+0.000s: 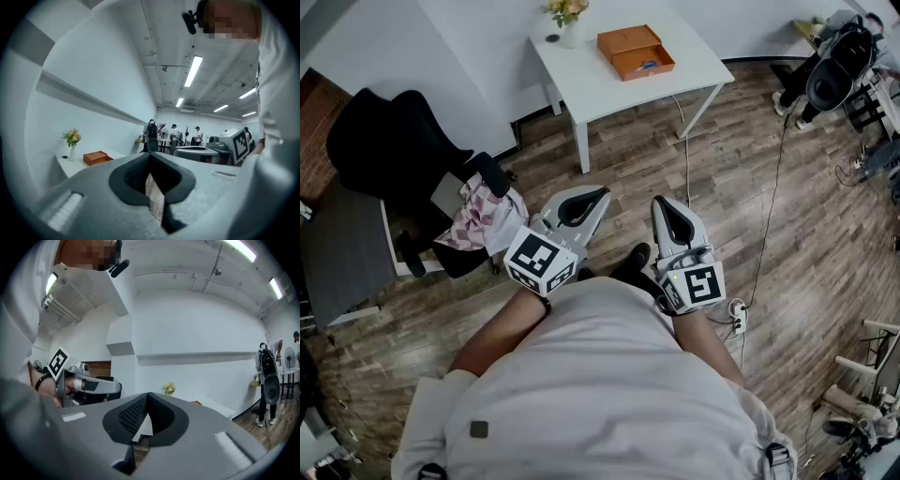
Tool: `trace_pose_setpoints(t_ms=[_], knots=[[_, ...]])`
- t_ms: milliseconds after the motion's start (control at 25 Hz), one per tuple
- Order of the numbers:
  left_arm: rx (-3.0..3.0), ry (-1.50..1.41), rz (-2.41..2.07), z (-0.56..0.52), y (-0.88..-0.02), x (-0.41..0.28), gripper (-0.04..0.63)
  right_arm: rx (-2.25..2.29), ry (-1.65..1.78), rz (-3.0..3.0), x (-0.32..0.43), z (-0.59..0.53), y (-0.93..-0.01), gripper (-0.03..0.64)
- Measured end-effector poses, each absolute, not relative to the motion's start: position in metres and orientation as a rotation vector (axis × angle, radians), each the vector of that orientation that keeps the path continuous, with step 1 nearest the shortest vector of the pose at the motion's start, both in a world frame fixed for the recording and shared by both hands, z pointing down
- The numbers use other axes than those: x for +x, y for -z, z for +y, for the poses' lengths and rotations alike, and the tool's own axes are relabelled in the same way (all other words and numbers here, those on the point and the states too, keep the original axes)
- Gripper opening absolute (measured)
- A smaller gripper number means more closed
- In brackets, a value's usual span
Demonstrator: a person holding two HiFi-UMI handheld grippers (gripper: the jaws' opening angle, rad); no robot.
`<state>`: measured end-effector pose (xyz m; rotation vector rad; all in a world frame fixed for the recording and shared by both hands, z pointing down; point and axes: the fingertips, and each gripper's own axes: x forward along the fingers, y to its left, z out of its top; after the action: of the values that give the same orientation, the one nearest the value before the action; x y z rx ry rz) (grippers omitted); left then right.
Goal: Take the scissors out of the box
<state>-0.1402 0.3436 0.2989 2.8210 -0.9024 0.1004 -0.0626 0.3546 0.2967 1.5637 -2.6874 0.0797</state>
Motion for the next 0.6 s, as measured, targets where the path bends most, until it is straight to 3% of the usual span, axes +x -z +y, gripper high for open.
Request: trace_pose_setpoints(t_ms=[600], knots=[[2.726, -0.167, -0.890, 0.280, -0.340, -0.082, 0.003, 1.518, -0.212, -2.670, 0.002, 0.298, -0.333, 0.011]])
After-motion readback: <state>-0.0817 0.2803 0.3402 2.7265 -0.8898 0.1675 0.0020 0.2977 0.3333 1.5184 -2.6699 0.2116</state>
